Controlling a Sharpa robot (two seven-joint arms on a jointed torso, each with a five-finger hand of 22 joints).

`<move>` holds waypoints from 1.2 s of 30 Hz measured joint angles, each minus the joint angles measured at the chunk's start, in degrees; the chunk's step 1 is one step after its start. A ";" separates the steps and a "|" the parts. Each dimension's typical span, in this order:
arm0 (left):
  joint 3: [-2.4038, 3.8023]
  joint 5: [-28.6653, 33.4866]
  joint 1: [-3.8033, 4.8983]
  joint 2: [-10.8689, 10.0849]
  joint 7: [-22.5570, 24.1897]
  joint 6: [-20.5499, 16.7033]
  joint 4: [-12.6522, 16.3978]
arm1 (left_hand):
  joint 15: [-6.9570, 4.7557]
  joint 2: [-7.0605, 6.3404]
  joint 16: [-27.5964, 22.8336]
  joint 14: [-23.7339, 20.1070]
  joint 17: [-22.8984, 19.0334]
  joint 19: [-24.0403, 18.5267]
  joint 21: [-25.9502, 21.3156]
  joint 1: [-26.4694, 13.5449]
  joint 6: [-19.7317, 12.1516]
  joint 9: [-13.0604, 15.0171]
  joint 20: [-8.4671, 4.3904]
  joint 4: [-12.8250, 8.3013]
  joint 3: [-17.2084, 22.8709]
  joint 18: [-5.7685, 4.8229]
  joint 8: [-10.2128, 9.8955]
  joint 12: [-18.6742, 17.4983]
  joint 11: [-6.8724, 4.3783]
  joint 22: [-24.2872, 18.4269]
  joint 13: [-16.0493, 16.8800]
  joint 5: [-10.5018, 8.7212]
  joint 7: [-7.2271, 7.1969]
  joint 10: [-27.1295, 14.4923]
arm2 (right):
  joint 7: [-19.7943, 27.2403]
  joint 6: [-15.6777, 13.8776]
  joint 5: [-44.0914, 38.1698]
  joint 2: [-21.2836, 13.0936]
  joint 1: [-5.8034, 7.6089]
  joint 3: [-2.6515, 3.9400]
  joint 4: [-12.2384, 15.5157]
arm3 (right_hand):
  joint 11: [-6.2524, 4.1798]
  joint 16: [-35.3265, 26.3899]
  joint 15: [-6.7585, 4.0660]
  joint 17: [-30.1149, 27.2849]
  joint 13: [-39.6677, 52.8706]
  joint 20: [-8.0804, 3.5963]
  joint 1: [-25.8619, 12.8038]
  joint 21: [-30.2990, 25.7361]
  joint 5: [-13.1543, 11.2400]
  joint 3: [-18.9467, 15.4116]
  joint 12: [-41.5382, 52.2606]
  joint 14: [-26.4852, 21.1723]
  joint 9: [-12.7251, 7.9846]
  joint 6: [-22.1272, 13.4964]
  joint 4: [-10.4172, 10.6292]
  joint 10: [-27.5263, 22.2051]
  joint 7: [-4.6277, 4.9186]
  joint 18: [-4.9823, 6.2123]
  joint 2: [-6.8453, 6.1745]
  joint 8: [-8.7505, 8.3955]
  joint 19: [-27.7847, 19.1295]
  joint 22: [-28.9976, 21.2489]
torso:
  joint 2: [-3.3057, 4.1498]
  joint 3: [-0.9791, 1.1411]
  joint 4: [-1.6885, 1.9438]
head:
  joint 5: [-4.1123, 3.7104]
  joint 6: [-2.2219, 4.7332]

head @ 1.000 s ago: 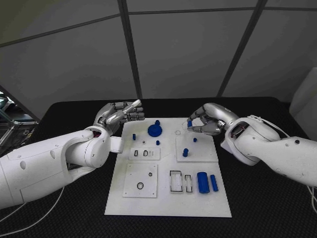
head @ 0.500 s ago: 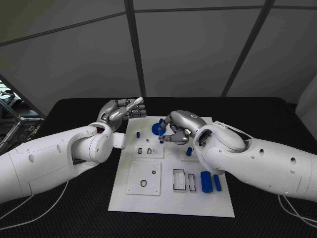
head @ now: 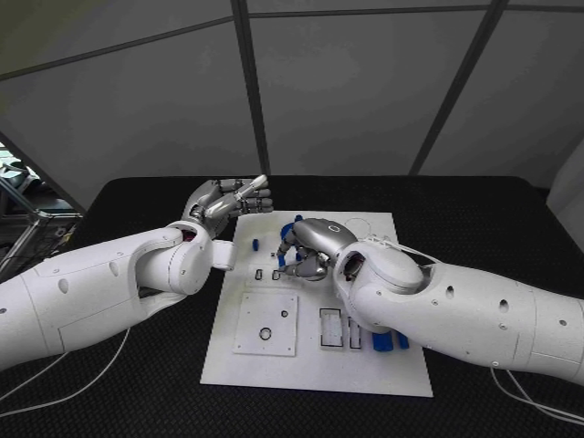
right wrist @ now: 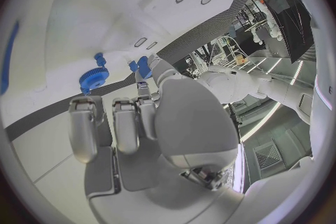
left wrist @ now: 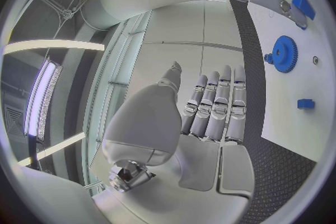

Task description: Assemble the parts on the task board

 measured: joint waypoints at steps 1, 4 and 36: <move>0.00 0.00 0.00 0.02 0.00 0.00 0.00 | 0.00 0.00 0.00 0.00 0.00 0.00 0.00 0.00 0.00 0.00 0.00 0.00 0.00 0.00 0.00 0.00 0.00 0.00 0.00 0.00 0.00 0.00 | -0.13 0.14 -0.10 0.16 -0.07 -0.14 -0.20 | 0.00 0.00 0.00 0.00 0.00 0.00 0.00 0.00 -0.02 -0.01 0.00 0.00 0.00 -0.01 0.00 0.00 0.00 0.00 0.00 0.00 0.00 0.00 | 0.00 0.02 0.00 | 0.02 -0.02; 0.00 0.00 0.02 0.05 0.00 0.00 0.04 | 0.00 0.00 0.00 0.00 0.00 0.00 0.00 0.00 0.00 0.00 0.00 0.00 0.00 0.00 0.00 0.00 0.00 0.00 0.00 0.00 0.00 0.00 | -0.51 0.65 -0.40 0.67 -0.21 -0.45 -0.92 | 0.00 0.00 0.00 0.00 0.00 0.00 0.00 0.00 -0.01 -0.01 0.00 0.00 0.00 -0.02 0.00 0.00 0.00 0.00 0.00 0.00 0.00 0.00 | 0.00 0.03 -0.01 | 0.20 -0.13; 0.00 0.00 0.04 0.27 -0.05 0.05 -0.14 | 0.00 0.00 0.00 0.00 0.06 0.00 0.00 0.00 0.00 0.00 0.00 0.00 0.00 0.00 0.00 0.00 0.00 -0.03 0.00 0.00 0.00 0.00 | -0.58 2.70 -2.54 1.58 -1.20 -0.65 -2.81 | 0.00 0.00 0.00 -0.01 0.00 0.00 -0.79 0.00 0.48 -0.10 0.00 0.00 0.46 -0.51 0.08 0.00 0.39 0.00 -0.79 -0.19 0.00 0.00 | 0.04 0.07 -0.09 | 1.03 -1.27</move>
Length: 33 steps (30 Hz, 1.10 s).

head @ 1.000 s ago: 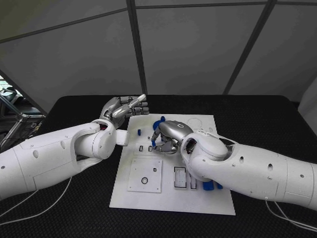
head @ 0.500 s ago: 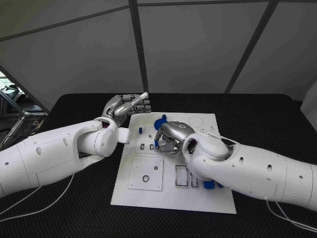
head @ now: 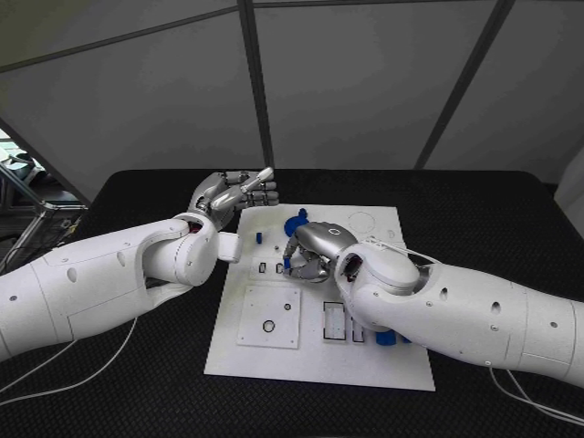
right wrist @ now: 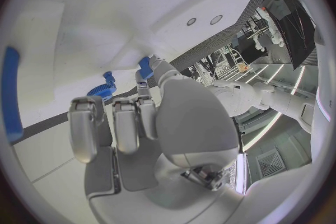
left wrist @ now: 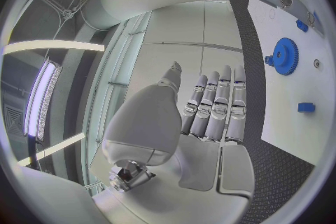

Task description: Assemble the parts on the task board

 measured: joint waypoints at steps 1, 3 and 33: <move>0.00 0.00 0.00 0.00 0.00 0.00 -0.01 | 0.00 0.00 0.00 0.00 0.01 0.00 0.00 0.00 0.00 0.00 0.00 0.00 0.00 0.00 0.00 0.00 0.00 0.00 0.00 0.00 0.00 0.00 | 0.03 0.08 -0.01 -0.02 0.00 0.00 0.03 | 0.00 0.00 0.00 0.00 0.00 0.00 0.00 0.00 0.00 0.00 0.00 0.00 0.00 -0.01 0.00 0.00 0.01 0.00 0.00 0.00 0.00 0.00 | 0.00 0.00 0.00 | 0.02 -0.02; 0.00 0.00 0.00 0.00 -0.01 0.00 -0.01 | 0.00 0.00 0.00 0.00 0.01 0.00 0.00 0.00 0.00 0.00 0.00 0.00 0.00 0.00 0.00 0.00 0.00 0.00 0.00 0.00 0.00 0.00 | 0.06 0.17 -0.02 -0.03 0.00 0.01 0.06 | 0.00 0.00 0.00 0.00 0.00 0.00 0.00 0.00 0.00 0.00 0.00 0.00 0.00 -0.07 0.00 0.00 0.07 0.00 0.00 -0.10 0.00 0.00 | -0.01 0.00 0.00 | 0.04 -0.07; 0.00 0.00 0.00 0.23 -0.08 0.06 -0.42 | 0.00 0.00 0.00 0.00 0.00 0.00 0.00 0.00 0.00 0.00 0.00 -0.16 0.16 0.00 0.00 0.00 0.00 0.01 0.00 0.00 0.00 0.00 | 0.22 2.05 -0.04 -0.08 -0.05 0.02 -0.20 | 0.63 0.00 0.22 0.03 0.00 0.00 -2.43 0.00 0.19 0.35 -1.78 0.21 -0.38 -2.18 0.35 0.21 1.06 0.00 -1.33 -1.48 0.00 0.00 | -0.04 -0.02 0.00 | -0.04 -0.15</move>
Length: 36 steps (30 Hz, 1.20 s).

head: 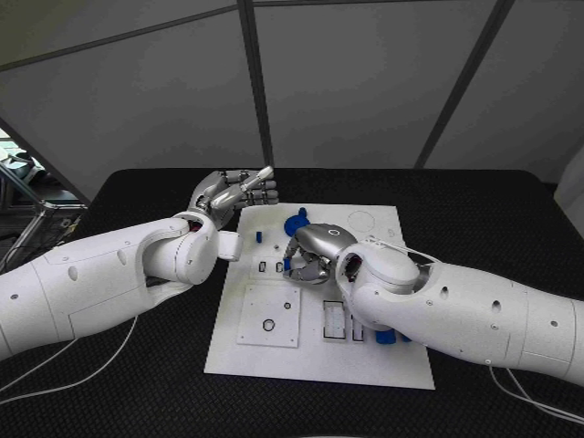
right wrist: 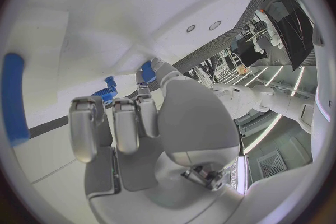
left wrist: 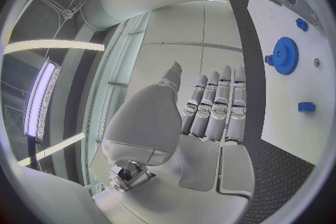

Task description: Assemble the parts on the task board

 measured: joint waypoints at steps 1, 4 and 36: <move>0.00 0.00 0.00 0.01 0.00 0.00 -0.02 | 0.00 0.00 0.00 0.00 0.00 0.00 0.00 0.00 0.00 0.00 0.00 0.00 0.00 0.00 0.00 0.00 0.00 0.00 0.00 0.00 0.00 0.00 | 0.00 0.01 0.01 0.01 0.01 0.00 -0.01 | 0.00 0.00 0.00 0.00 0.00 0.00 0.00 0.00 0.00 0.00 -0.16 0.00 -0.05 -0.20 0.00 0.00 0.20 0.00 0.00 0.00 0.00 0.00 | 0.00 0.00 0.00 | -0.01 0.00; 0.00 0.00 0.00 0.03 -0.03 0.00 -0.06 | 0.00 0.00 0.00 0.00 0.00 0.00 0.00 0.00 0.00 0.00 0.00 0.00 0.00 0.00 0.00 0.00 0.00 0.00 0.00 0.00 0.00 0.00 | 0.00 0.05 0.03 0.05 0.02 0.01 -0.07 | 0.21 0.00 0.21 0.00 0.00 0.21 0.00 0.00 0.00 0.00 -0.24 -0.21 -0.11 -0.21 0.00 -0.21 0.20 0.00 0.00 0.00 0.21 0.00 | 0.00 0.01 0.00 | -0.01 0.04; 0.00 0.00 0.00 -0.04 -0.39 0.04 -0.10 | 0.00 0.23 -0.21 0.00 0.04 0.00 0.00 0.23 0.00 0.00 0.00 -0.16 0.16 0.00 0.00 0.00 0.00 0.01 0.00 0.00 0.00 0.00 | -0.36 -3.05 1.15 -0.78 -0.26 -0.23 0.69 | 3.24 -0.86 2.39 -0.02 0.00 2.26 0.80 -2.06 -3.15 -1.84 -8.27 -0.10 -1.58 -12.91 5.65 -6.39 3.08 0.00 -5.91 -0.78 0.00 0.00 | -0.05 0.05 -0.03 | 0.07 -0.09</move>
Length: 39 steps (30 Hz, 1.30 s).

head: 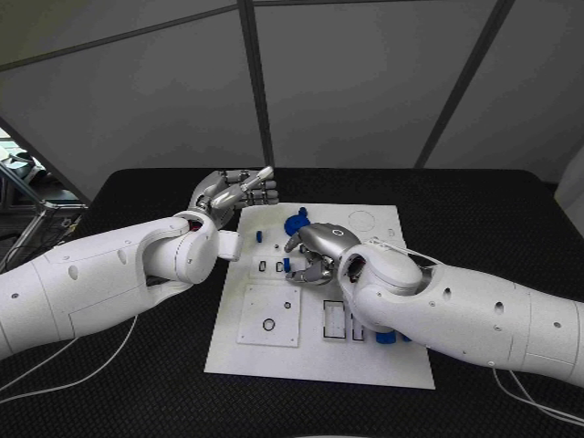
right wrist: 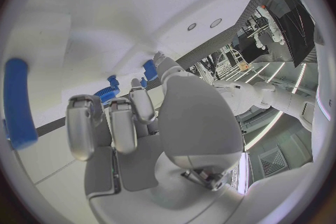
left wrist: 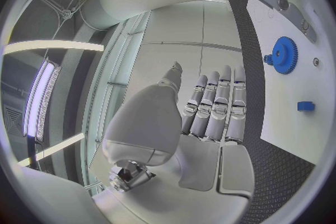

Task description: Assemble the parts on the task board

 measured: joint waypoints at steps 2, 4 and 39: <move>0.00 0.00 0.00 -0.03 -0.04 0.03 -0.09 | 0.00 0.00 0.00 0.00 0.00 0.00 0.00 0.00 0.00 0.00 0.00 -0.01 0.01 0.00 0.00 0.00 0.00 0.00 0.00 0.00 0.00 0.00 | 0.12 -1.34 0.39 -0.70 0.00 0.00 0.95 | -0.08 -0.26 0.18 0.00 0.00 0.20 0.72 -0.25 0.00 -0.43 -0.15 0.18 0.00 -0.82 1.27 -0.08 0.05 0.00 -0.72 0.32 0.20 0.00 | -0.02 0.02 0.01 | 0.02 0.02; 0.00 0.00 0.00 -0.06 -0.12 0.06 -0.22 | 0.00 0.23 0.00 0.00 0.08 0.00 0.00 0.23 0.00 0.00 0.00 -0.23 0.23 0.00 0.00 0.00 0.00 0.00 0.00 0.00 0.00 0.00 | 0.45 -3.02 0.89 -1.83 0.00 0.00 2.42 | 0.04 -0.26 0.19 0.00 -0.11 0.20 1.58 -0.25 -0.31 -1.10 -0.15 0.18 0.03 -1.74 3.06 -0.20 0.09 0.00 -1.58 0.86 0.20 0.00 | -0.04 0.02 0.01 | 0.09 0.06; 0.06 -43.48 3.14 -0.49 -39.24 19.96 2.84 | -10.50 1.84 73.70 23.38 67.09 25.73 48.87 -7.53 5.83 14.23 -10.42 11.67 -14.65 -4.00 15.62 52.43 -9.50 46.93 47.68 -3.55 -8.24 14.29 | 14.95 -9.00 28.33 -24.83 5.61 4.25 11.18 | -2.30 -1.92 -1.01 -0.01 -0.37 -1.06 5.79 -1.51 9.12 -0.85 1.65 -0.08 0.66 7.11 4.09 1.05 -2.39 0.89 2.36 7.53 -0.02 0.00 | -2.72 0.86 -0.71 | 1.59 -0.50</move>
